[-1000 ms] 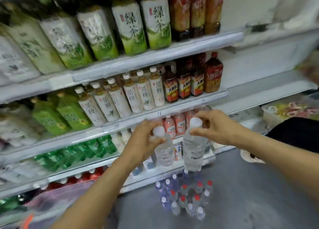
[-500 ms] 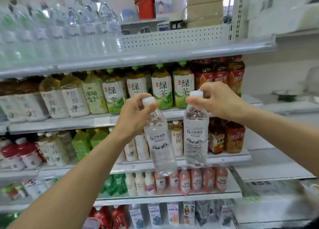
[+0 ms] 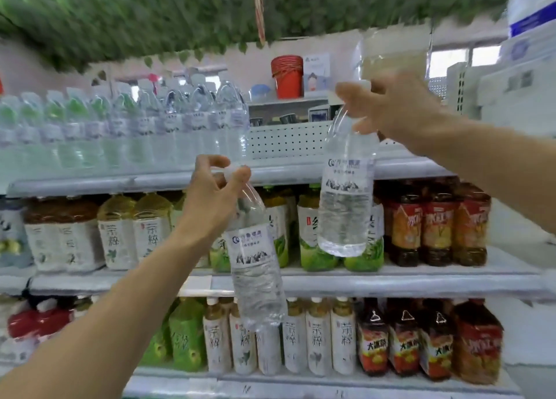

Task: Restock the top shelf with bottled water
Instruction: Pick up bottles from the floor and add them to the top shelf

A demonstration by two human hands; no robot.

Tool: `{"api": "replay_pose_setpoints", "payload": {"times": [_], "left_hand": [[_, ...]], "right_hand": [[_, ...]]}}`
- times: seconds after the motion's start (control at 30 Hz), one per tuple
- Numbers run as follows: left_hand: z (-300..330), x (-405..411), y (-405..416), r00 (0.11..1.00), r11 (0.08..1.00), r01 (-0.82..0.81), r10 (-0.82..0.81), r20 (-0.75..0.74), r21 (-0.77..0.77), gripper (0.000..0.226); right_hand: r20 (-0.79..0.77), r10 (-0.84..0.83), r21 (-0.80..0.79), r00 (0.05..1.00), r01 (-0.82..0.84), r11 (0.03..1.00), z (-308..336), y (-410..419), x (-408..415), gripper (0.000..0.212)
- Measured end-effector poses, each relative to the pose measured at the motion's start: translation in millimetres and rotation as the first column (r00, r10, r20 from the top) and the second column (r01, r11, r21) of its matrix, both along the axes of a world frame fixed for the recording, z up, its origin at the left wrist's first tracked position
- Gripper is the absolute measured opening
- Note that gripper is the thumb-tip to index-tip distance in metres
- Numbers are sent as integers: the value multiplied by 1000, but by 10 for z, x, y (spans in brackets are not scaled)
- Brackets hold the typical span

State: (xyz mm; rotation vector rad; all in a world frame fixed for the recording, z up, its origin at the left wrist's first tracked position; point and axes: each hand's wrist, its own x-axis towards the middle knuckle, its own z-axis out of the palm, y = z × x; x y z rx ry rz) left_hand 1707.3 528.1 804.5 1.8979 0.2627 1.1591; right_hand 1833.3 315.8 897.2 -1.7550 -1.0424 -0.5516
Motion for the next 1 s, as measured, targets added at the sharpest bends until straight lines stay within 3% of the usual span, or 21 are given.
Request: {"api": "replay_pose_setpoints", "payload": {"times": [0.13,0.27,0.43,0.67,0.87,1.0], "left_hand": [[328,232,390,998,997,42,-39,50,-67,33],[584,498,838,997,999,51,-50,65,-18,37],[769,778,1279,989,990,137,-134,60,-40,29],[834,1121,1645,959,953,283,-278,61,-110,34],[803,1230,1765,956,946,294,-290,49,-136,30],[756,1224,1780,949,937,314,-309,54,-155,27]], "right_hand": [[89,-63,67,994,57,996,433,489,109,50],[165,-186,139,969,164,977,820,1020,313,46],[182,-286,171,941,256,951,1073,1668,582,58],[174,-382,35,908,382,923,1023,2385,1104,45],[58,-342,-133,938,346,929,1083,2491,1201,46],[-40,-271,-132,962,263,956,1055,2537,1235,55]]}}
